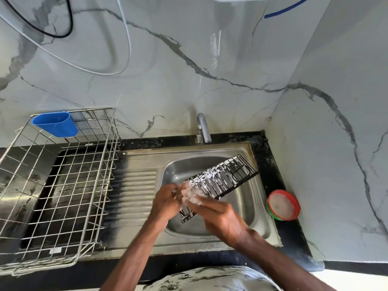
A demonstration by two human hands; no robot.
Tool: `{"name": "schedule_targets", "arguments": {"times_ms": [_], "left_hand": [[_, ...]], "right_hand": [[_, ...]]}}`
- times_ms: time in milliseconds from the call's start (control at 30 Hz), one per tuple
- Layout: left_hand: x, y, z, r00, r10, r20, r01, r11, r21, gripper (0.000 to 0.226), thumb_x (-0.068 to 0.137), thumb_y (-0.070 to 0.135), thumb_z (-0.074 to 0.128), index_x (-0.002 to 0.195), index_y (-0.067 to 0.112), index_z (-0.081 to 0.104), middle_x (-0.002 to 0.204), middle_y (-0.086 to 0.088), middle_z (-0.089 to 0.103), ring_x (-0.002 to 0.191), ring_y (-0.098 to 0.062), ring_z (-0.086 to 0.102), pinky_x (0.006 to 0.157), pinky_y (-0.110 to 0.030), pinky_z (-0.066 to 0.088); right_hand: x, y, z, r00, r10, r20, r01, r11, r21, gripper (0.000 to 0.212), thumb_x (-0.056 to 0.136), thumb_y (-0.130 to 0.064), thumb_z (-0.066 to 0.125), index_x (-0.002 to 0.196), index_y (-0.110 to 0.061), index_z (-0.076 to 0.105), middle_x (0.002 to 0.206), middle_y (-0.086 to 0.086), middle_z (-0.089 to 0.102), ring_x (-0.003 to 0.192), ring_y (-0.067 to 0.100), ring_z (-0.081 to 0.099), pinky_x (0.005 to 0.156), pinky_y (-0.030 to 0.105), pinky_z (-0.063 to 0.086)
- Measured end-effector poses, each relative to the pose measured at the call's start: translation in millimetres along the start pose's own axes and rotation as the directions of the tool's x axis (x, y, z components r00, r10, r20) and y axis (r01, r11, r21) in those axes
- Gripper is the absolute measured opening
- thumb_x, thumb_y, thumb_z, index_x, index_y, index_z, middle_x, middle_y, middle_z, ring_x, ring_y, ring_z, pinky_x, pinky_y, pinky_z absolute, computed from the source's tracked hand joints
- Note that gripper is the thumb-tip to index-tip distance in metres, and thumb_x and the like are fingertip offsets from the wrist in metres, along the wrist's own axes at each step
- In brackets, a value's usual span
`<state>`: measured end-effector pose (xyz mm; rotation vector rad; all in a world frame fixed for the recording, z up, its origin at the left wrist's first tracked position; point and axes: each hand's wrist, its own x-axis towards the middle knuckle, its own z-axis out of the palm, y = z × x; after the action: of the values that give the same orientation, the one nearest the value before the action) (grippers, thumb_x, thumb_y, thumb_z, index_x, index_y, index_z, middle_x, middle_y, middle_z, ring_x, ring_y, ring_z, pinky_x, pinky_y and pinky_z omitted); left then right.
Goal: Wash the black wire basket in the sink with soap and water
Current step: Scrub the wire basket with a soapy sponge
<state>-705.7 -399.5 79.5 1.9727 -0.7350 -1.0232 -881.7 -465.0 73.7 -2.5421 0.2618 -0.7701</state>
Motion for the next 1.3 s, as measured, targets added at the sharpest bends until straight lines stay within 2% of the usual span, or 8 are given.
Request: {"name": "schedule_targets", "arguments": {"times_ms": [100, 333, 533, 667, 800, 1100, 1200, 1300], "left_hand": [[-1.4, 3.5, -0.1, 0.999, -0.039, 0.014, 0.039, 0.999, -0.007, 0.041, 0.105, 0.032, 0.056, 0.089, -0.005, 0.062, 0.036, 0.008, 0.041, 0.044, -0.002, 0.060, 0.083, -0.056, 0.059], [-5.2, 14.4, -0.3, 0.999, -0.052, 0.003, 0.053, 0.994, -0.097, 0.044, 0.093, 0.050, 0.059, 0.083, 0.007, 0.060, 0.072, -0.013, 0.055, 0.080, -0.031, 0.079, 0.077, -0.041, 0.065], [-9.1, 13.3, -1.1, 1.000, -0.010, 0.006, 0.010, 1.000, -0.025, 0.069, 0.098, 0.051, 0.058, 0.074, -0.013, 0.056, 0.051, -0.006, 0.048, 0.058, -0.040, 0.066, 0.073, -0.050, 0.065], [-11.3, 14.2, -0.4, 0.997, -0.071, 0.014, 0.072, 0.994, -0.084, 0.038, 0.102, 0.038, 0.060, 0.078, 0.008, 0.057, 0.054, 0.014, 0.045, 0.073, -0.020, 0.078, 0.077, -0.043, 0.065], [-15.5, 18.4, 1.1, 0.998, -0.063, 0.016, 0.064, 0.993, -0.103, 0.022, 0.101, 0.035, 0.061, 0.098, 0.014, 0.060, 0.062, 0.008, 0.051, 0.077, -0.016, 0.079, 0.080, -0.040, 0.064], [-20.3, 23.3, -0.4, 0.997, -0.074, 0.017, 0.075, 0.996, -0.039, 0.042, 0.103, 0.037, 0.059, 0.079, 0.002, 0.056, 0.036, 0.011, 0.036, 0.069, -0.013, 0.077, 0.084, -0.044, 0.064], [-21.2, 21.3, 1.5, 0.998, -0.063, 0.001, 0.063, 0.997, -0.047, 0.041, 0.103, 0.035, 0.059, 0.087, -0.003, 0.061, 0.033, 0.012, 0.037, 0.072, -0.016, 0.077, 0.085, -0.046, 0.064], [-19.1, 19.1, 4.3, 0.997, -0.077, -0.018, 0.075, 0.994, -0.073, 0.048, 0.102, 0.036, 0.060, 0.087, -0.010, 0.061, 0.045, 0.012, 0.050, 0.079, -0.020, 0.079, 0.085, -0.053, 0.063]], "right_hand": [[-3.0, 16.7, -12.2, 0.994, 0.057, -0.093, -0.064, 0.996, -0.067, 0.064, 0.078, 0.014, 0.050, 0.132, -0.020, 0.061, 0.126, 0.011, 0.069, 0.096, 0.022, 0.075, 0.058, 0.028, 0.062], [-9.6, 32.6, -22.4, 0.960, 0.189, -0.205, -0.211, 0.973, -0.091, 0.075, 0.062, 0.029, 0.062, 0.125, -0.011, 0.071, 0.133, 0.007, 0.064, 0.120, 0.013, 0.063, 0.085, 0.023, 0.059], [-13.6, -4.5, -2.4, 0.995, 0.083, -0.060, -0.086, 0.995, -0.049, 0.063, 0.075, 0.012, 0.043, 0.125, -0.014, 0.070, 0.135, 0.012, 0.064, 0.121, 0.023, 0.066, 0.088, 0.035, 0.060], [-0.7, 15.9, -34.4, 0.969, 0.162, -0.185, -0.181, 0.979, -0.089, 0.057, 0.072, 0.026, 0.047, 0.111, -0.005, 0.075, 0.121, 0.006, 0.070, 0.105, 0.020, 0.073, 0.084, 0.000, 0.047], [-7.3, 37.8, -40.8, 0.900, 0.309, -0.307, -0.356, 0.928, -0.109, 0.062, 0.068, 0.035, 0.054, 0.111, -0.004, 0.076, 0.123, -0.004, 0.063, 0.113, 0.014, 0.066, 0.093, 0.012, 0.051], [-13.7, 28.6, -26.0, 0.960, 0.195, -0.201, -0.221, 0.969, -0.113, 0.066, 0.072, 0.026, 0.046, 0.118, -0.012, 0.075, 0.124, 0.010, 0.071, 0.116, 0.019, 0.068, 0.085, 0.027, 0.061], [-10.3, 52.9, -34.1, 0.890, 0.374, -0.259, -0.409, 0.908, -0.093, 0.069, 0.066, 0.034, 0.050, 0.114, -0.009, 0.076, 0.123, 0.009, 0.071, 0.113, 0.023, 0.070, 0.095, 0.019, 0.053], [-3.9, 27.0, -23.6, 0.925, 0.276, -0.260, -0.313, 0.943, -0.114, 0.061, 0.072, 0.024, 0.047, 0.114, -0.010, 0.076, 0.126, 0.006, 0.070, 0.118, 0.015, 0.067, 0.091, 0.017, 0.055]]}}
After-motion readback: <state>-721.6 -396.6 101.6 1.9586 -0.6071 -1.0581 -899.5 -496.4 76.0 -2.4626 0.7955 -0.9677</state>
